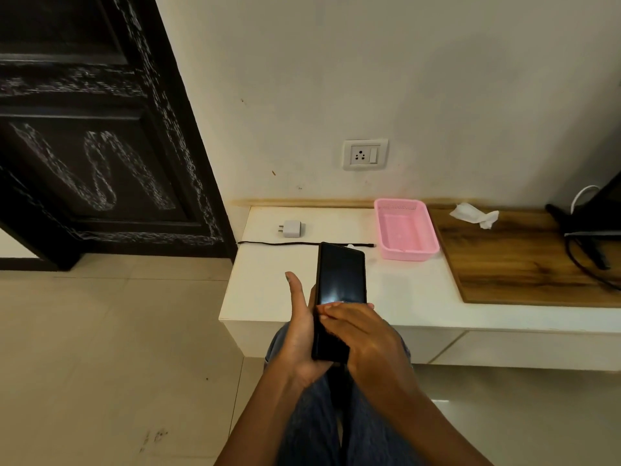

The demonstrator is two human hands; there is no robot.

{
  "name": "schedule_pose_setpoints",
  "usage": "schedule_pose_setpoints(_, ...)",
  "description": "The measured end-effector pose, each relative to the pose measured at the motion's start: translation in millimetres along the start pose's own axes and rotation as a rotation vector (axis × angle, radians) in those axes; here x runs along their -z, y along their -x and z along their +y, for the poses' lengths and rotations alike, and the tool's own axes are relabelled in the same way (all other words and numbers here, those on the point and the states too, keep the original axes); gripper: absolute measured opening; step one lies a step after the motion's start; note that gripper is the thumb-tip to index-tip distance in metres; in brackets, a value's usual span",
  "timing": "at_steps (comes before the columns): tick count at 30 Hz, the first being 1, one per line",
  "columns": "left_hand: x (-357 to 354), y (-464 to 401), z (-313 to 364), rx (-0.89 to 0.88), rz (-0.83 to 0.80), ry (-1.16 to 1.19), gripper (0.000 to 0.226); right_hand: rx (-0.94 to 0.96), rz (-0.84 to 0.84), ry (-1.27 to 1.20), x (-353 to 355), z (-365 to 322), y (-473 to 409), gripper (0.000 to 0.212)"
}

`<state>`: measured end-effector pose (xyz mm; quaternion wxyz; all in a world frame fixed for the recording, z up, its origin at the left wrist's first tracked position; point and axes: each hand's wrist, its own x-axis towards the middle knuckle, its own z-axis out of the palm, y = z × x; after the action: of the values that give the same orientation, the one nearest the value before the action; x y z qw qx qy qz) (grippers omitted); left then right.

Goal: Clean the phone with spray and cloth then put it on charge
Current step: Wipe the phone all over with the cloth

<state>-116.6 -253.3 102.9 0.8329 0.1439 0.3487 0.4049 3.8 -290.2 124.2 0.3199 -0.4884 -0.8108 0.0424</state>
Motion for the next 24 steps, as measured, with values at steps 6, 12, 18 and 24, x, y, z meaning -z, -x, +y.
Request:
schedule_pose_setpoints(6,-11.6,-3.2,-0.3,-0.040,0.004,-0.026,0.098,-0.102,0.033,-0.048,8.4,16.1,-24.3,0.041)
schedule_pose_setpoints(12,-2.9,-2.7,1.2,-0.052,0.030,0.006,0.103,0.008,0.103,-0.152,-2.3,-7.2,-7.6,0.031)
schedule_pose_setpoints(18,-5.4,-0.1,3.3,-0.083,0.016,0.016,0.103,-0.004,0.040,-0.056,9.9,16.1,-5.7,0.035)
schedule_pose_setpoints(24,-7.3,-3.4,4.8,-0.082,-0.003,-0.016,0.098,-0.013,0.101,-0.054,3.7,14.8,-14.7,0.035)
